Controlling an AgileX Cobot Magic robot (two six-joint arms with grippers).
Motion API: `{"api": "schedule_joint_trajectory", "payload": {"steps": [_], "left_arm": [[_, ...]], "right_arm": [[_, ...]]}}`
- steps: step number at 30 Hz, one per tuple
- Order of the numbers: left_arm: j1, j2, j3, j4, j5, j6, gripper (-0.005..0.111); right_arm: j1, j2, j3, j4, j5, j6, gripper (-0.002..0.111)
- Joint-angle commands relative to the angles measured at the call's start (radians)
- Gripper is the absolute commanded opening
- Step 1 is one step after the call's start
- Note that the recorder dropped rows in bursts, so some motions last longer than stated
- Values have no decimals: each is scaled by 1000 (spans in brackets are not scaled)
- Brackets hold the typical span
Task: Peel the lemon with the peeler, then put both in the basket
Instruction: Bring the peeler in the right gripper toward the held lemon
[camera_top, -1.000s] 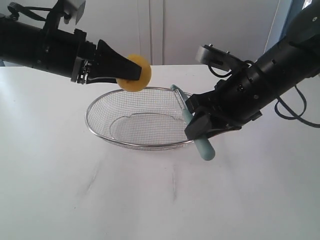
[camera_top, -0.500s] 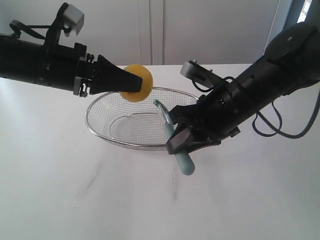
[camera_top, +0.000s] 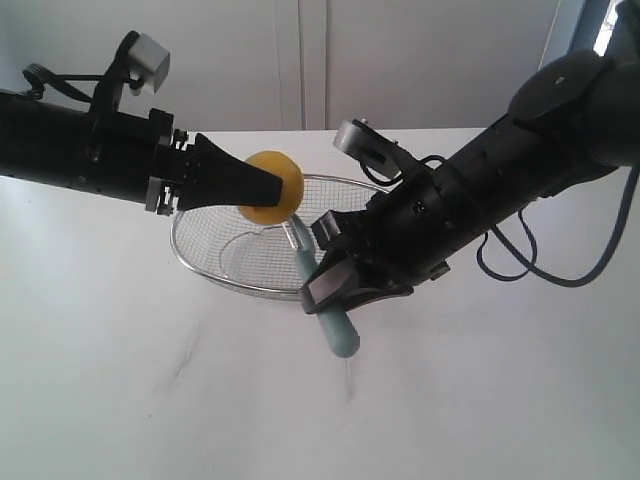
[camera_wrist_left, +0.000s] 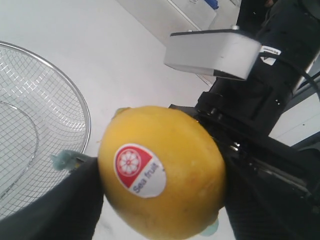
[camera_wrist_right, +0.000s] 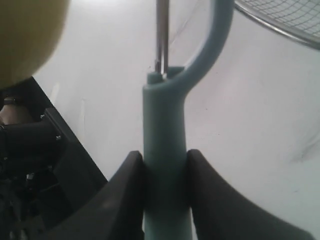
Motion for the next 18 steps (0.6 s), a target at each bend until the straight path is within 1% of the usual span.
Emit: {"api": "schedule_joint_trajectory", "payload": {"steps": [1, 7, 18], "left_arm": [[0, -8, 6, -20, 23, 11, 0], [0, -8, 6, -20, 23, 11, 0], [0, -8, 6, -20, 27, 11, 0]], "right_arm": [[2, -7, 2, 33, 21, -22, 0], [-1, -13, 0, 72, 33, -22, 0], [-1, -56, 0, 74, -13, 2, 0]]}}
